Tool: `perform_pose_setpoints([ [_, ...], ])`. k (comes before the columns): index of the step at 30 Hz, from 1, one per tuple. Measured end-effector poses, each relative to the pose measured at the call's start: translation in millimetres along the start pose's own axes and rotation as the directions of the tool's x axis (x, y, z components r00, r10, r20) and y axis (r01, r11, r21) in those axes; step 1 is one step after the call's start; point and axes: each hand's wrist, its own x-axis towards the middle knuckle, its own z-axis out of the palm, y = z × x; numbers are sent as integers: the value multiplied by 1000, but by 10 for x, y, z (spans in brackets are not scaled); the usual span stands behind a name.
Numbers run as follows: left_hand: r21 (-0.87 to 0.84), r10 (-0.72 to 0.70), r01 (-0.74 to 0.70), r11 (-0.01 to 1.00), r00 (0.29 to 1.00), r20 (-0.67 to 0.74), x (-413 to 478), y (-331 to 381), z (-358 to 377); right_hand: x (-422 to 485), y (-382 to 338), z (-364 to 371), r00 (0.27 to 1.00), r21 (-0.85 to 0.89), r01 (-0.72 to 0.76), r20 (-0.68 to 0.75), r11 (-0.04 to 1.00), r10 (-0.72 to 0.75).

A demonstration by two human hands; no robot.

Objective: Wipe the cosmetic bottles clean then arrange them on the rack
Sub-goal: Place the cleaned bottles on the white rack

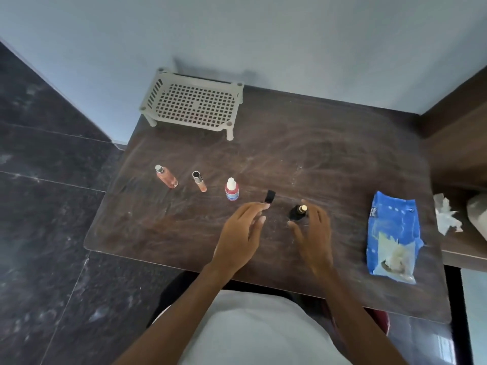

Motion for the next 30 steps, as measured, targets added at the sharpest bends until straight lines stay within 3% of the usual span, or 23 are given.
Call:
perform_pose_setpoints([
  [3, 14, 20, -20, 1000, 1000, 15, 35, -41, -54, 81, 52, 20, 1000, -4, 9, 1, 1000, -9],
  [7, 1, 73, -73, 997, 997, 40, 122, -36, -170, 144, -88, -91, 992, 81, -123, 4, 989, 124],
  [9, -18, 119, -119, 993, 993, 13, 216, 1, -276, 193, -256, -190, 992, 83, -122, -22, 989, 124],
  [15, -42, 217, -223, 974, 969, -115, 800, 91, -850, 612, -1181, -421, 991, 154, 33, -135, 988, -12],
  [19, -17, 162, -166, 986, 975, -151, 1413, -180, -1361, 1105, -1852, -264, 985, 141, 125, -136, 982, -106],
  [25, 37, -28, 26, 999, 998, 58, 2366, -751, -1657, 1933, -2385, 447, 988, 130, 155, -51, 979, -149],
  [30, 157, -210, 168, 973, 928, 308, 2850, -1043, -1551, 2392, -2428, 945, 985, 36, 170, 3, 985, -170],
])
